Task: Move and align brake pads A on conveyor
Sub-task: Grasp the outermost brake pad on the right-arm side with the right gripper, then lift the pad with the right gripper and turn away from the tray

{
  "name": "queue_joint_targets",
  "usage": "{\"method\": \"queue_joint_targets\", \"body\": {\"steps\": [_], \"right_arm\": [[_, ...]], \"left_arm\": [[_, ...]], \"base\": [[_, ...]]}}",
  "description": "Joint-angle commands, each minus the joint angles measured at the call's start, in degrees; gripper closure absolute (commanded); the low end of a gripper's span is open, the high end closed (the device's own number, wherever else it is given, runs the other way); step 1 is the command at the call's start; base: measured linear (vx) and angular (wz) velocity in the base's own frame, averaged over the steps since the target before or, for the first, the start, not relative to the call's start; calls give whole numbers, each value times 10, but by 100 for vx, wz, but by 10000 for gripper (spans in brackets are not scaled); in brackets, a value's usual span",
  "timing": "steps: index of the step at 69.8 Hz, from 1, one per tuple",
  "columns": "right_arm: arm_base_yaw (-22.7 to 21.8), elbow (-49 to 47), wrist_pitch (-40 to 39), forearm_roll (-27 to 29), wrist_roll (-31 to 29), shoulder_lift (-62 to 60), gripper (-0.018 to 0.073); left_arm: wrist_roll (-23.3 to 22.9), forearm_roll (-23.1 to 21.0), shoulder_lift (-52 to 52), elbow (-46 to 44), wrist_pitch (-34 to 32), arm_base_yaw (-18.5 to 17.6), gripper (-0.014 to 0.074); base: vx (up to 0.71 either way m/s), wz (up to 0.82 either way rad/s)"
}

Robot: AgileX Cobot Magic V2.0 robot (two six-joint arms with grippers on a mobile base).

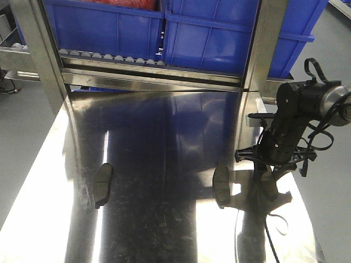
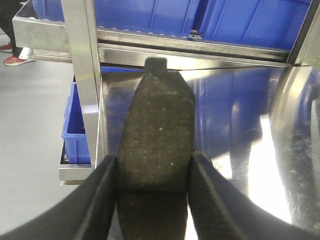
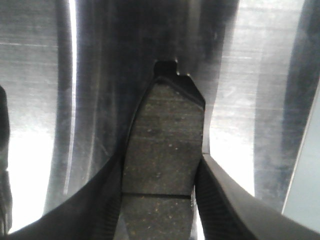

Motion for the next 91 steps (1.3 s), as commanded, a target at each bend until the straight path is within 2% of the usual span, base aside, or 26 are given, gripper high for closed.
{"method": "queue_joint_targets", "body": {"steps": [1, 14, 31, 68, 91], "right_arm": [[-1, -13, -23, -7, 0, -57, 571], [-2, -1, -42, -30, -2, -128, 567], [-2, 101, -123, -32, -16, -283, 564], [0, 264, -132, -33, -20, -668, 564], [0, 370, -140, -32, -25, -867, 564]], "left_arm": [[-3, -6, 4, -16, -52, -1, 602], [-3, -6, 4, -16, -52, -1, 602], [-3, -6, 4, -16, -52, -1, 602], [-3, -6, 4, -16, -52, -1, 602], [-3, -6, 4, -16, -52, -1, 602]], "base": [[0, 0], [0, 0], [0, 0], [0, 0], [0, 0]]}}
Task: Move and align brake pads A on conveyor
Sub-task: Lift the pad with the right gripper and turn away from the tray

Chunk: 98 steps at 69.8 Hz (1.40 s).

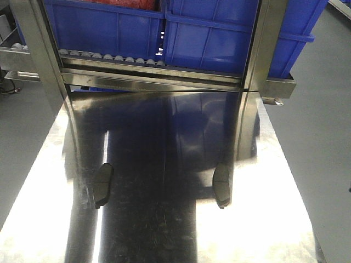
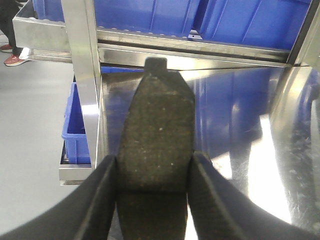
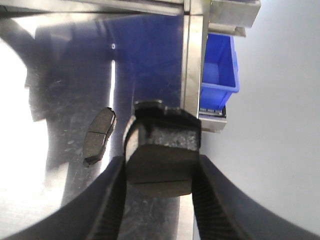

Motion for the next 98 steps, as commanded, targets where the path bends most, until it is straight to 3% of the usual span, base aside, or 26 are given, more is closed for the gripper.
{"method": "queue_joint_targets", "body": {"steps": [1, 18, 98], "right_arm": [[0, 10, -53, -4, -11, -39, 564], [0, 58, -82, -2, -28, -123, 564], [0, 58, -77, -2, -28, -124, 564]], "left_arm": [[-3, -6, 4, -16, -52, -1, 602], [-3, -6, 4, -16, -52, -1, 602], [-3, -6, 5, -16, -52, -1, 602]], "base": [[0, 0], [0, 0], [-1, 4]]}}
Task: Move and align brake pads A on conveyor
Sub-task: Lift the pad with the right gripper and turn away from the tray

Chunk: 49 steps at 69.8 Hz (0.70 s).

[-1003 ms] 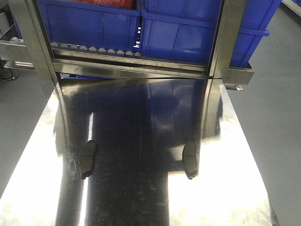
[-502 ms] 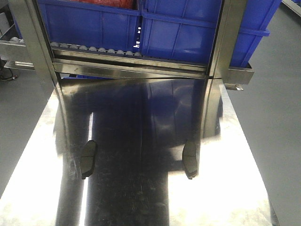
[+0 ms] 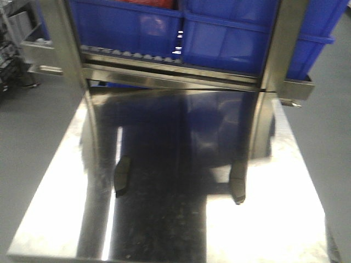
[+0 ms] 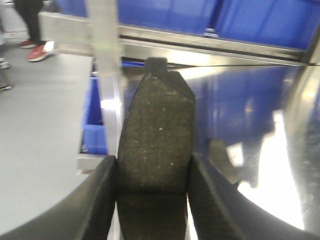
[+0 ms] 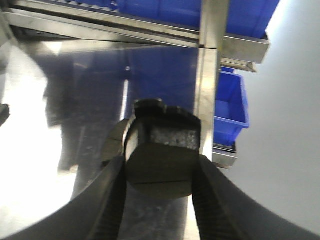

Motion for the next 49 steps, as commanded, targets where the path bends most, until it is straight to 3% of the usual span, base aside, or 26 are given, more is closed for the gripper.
{"method": "queue_joint_targets", "body": {"steps": [1, 49], "right_arm": [[0, -16, -52, -2, -7, 5, 564], [0, -16, -52, -2, -7, 5, 564]], "left_arm": [[-3, -5, 5, -16, -52, -1, 602], [-3, -5, 5, -16, -52, -1, 602]], "base": [[-11, 41], [-18, 73]]}}
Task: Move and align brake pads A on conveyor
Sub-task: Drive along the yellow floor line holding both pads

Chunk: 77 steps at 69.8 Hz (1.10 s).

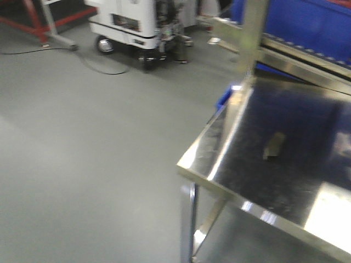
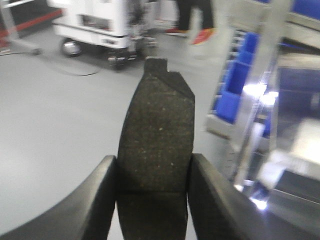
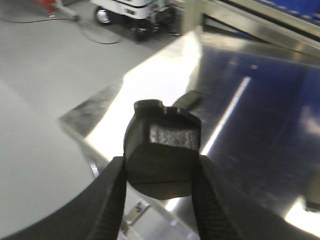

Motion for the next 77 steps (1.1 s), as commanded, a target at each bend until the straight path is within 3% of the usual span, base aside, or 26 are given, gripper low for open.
{"method": "queue_joint_targets", "body": {"steps": [1, 77], "right_arm": [[0, -16, -52, -2, -7, 5, 564], [0, -16, -50, -6, -7, 5, 564]], "left_arm": [[-3, -5, 5, -16, -52, -1, 602], [-3, -5, 5, -16, -52, -1, 602]], "base": [[-21, 80], [-14, 82]]}}
